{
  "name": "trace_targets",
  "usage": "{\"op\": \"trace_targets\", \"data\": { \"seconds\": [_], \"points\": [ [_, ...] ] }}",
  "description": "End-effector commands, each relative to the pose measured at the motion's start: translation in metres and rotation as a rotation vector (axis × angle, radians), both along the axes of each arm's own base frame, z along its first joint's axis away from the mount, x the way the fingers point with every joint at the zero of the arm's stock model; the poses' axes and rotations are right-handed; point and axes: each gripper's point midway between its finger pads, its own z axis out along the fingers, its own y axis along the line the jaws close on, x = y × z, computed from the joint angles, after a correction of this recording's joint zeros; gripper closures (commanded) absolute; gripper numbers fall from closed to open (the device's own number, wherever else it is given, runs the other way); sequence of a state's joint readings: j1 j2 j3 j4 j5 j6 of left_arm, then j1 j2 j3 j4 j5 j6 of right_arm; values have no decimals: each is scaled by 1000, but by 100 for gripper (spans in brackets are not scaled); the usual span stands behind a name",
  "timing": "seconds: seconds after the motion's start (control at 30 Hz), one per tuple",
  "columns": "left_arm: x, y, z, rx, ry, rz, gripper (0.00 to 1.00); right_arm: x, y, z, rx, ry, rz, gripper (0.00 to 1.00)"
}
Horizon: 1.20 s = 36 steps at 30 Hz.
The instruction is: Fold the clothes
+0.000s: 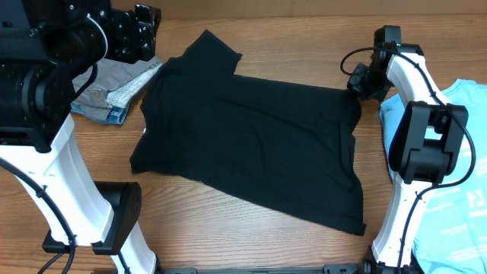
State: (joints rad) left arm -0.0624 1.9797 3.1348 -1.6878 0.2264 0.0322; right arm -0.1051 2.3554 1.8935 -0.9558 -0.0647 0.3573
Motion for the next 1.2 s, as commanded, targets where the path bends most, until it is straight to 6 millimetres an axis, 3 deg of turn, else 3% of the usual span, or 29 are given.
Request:
{"op": "trace_targets", "data": {
  "seconds": [0.0,0.2,0.23,0.27,0.3,0.33,0.43,0.57,0.63,0.83,0.93,1.07,1.17],
  "points": [
    [-1,-5,0,-3,-1,-21,19,26,-9,18,-27,-85,62,96],
    [-1,-5,0,-3,-1,-21,18,88,-20,111,-92,-363,121,93],
    [-1,-5,0,-3,-1,-21,18,94,-22,123,-100,-398,120,85],
    [-1,-5,0,-3,-1,-21,18,98,-22,132,-104,-418,118,59],
    [-1,-5,0,-3,-1,-21,17,100,-23,137,-107,-431,118,21],
    [-1,-5,0,-3,-1,-21,16,99,-23,140,-107,-430,117,16],
    [-1,-4,0,-1,-1,-19,13,88,-23,144,-95,-390,112,15],
    [-1,-4,1,-1,-4,-17,9,65,-25,162,-87,-342,103,15],
    [-3,-4,3,-1,-9,-17,9,54,-27,181,-89,-346,97,15],
    [-23,9,19,21,-52,46,11,5,-25,275,-101,-443,88,14],
    [-49,29,26,67,-51,141,5,-42,-16,331,-108,-496,85,13],
    [-72,46,7,102,42,231,0,-101,0,373,-50,-524,56,11],
    [-70,46,-33,129,191,223,0,-134,13,382,-5,-502,72,11]
  ]
}}
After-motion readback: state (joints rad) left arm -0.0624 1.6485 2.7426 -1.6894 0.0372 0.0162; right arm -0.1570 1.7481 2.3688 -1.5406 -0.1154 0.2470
